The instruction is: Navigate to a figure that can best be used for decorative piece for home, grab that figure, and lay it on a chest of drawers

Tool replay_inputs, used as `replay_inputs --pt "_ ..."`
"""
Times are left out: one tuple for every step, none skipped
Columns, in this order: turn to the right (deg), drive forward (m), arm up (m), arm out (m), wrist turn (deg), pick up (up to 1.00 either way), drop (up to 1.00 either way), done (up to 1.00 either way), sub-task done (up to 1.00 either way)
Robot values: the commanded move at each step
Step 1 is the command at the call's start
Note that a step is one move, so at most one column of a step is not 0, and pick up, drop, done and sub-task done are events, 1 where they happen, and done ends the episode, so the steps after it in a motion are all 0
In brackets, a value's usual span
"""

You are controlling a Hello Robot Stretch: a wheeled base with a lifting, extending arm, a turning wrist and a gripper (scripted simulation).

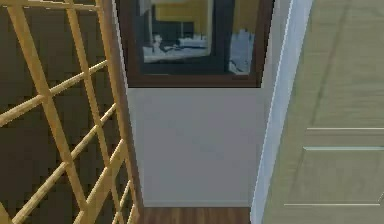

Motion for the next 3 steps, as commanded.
replay_inputs --pt "45.0 0.0 0.0 0.0 0.0 0.0 0.0 0.0 0.0" --pt "30.0 0.0 0.0 0.0 0.0 0.0 0.0 0.0 0.0" --pt "0.0 1.0 0.0 0.0 0.0 0.0 0.0 0.0 0.0"
